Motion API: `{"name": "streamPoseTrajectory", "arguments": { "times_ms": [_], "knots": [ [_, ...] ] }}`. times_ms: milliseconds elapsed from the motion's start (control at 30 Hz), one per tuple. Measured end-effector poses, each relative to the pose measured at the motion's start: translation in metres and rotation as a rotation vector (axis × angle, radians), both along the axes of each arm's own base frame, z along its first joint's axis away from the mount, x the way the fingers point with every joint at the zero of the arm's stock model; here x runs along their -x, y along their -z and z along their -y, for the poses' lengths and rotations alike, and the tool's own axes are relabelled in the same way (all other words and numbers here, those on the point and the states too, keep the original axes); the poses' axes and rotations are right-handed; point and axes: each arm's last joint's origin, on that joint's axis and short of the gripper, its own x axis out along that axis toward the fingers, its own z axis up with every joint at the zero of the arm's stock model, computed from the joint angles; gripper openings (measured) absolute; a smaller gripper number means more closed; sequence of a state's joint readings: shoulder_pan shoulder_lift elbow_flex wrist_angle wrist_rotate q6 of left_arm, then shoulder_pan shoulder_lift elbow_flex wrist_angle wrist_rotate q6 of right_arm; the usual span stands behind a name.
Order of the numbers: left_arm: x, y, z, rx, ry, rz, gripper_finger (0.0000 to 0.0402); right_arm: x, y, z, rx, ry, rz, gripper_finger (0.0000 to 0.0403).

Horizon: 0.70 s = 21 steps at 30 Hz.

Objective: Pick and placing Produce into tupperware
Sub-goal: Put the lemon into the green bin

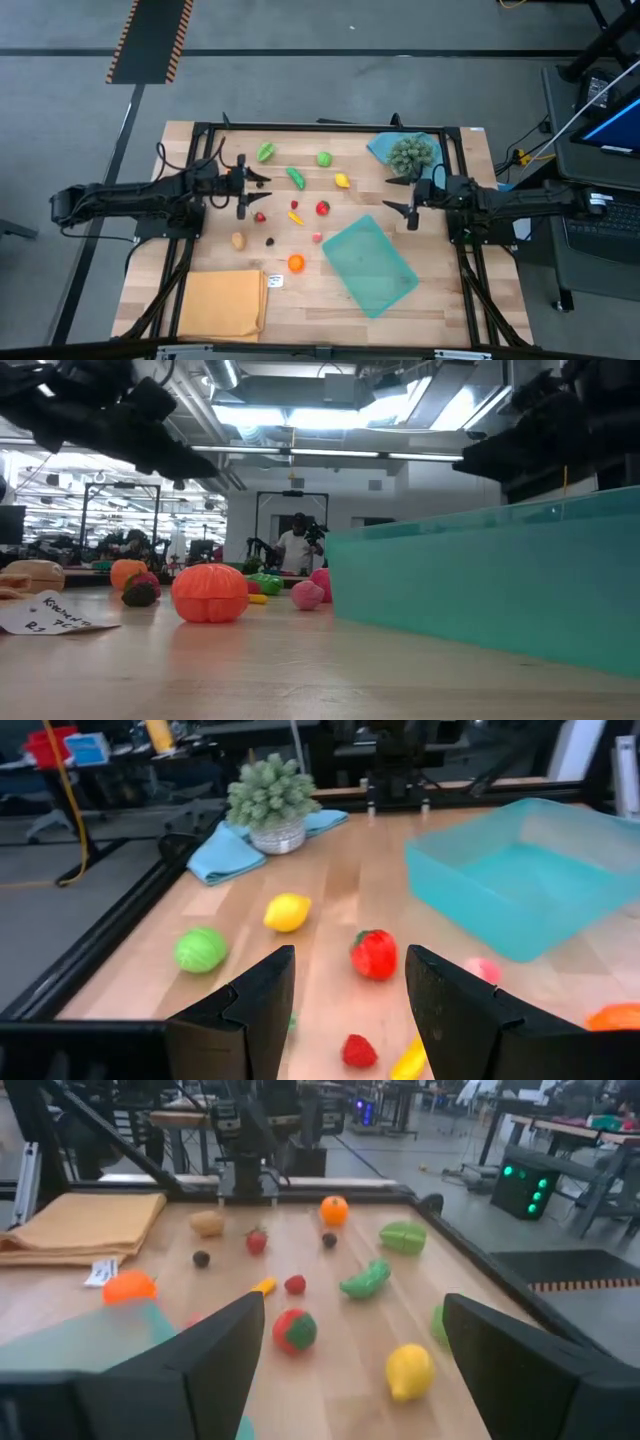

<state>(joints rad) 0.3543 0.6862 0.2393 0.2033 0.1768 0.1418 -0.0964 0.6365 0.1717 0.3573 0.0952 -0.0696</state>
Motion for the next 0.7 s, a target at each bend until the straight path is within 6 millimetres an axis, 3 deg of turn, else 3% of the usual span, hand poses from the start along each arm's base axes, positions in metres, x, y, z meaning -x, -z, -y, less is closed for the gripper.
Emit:
{"name": "streamPoseTrajectory", "arguments": {
  "times_ms": [300,700],
  "knots": [
    [-0.001,-0.016,-0.015,0.010,-0.065,-0.014,0.0185,-0.026,-0.035,0.013,0.015,0.056,-0.122,0.0307],
    [0.006,-0.053,-0.020,0.046,-0.092,-0.202,0.0185,-0.061,-0.058,0.033,-0.001,0.113,-0.278,0.0307]
  ]
}}
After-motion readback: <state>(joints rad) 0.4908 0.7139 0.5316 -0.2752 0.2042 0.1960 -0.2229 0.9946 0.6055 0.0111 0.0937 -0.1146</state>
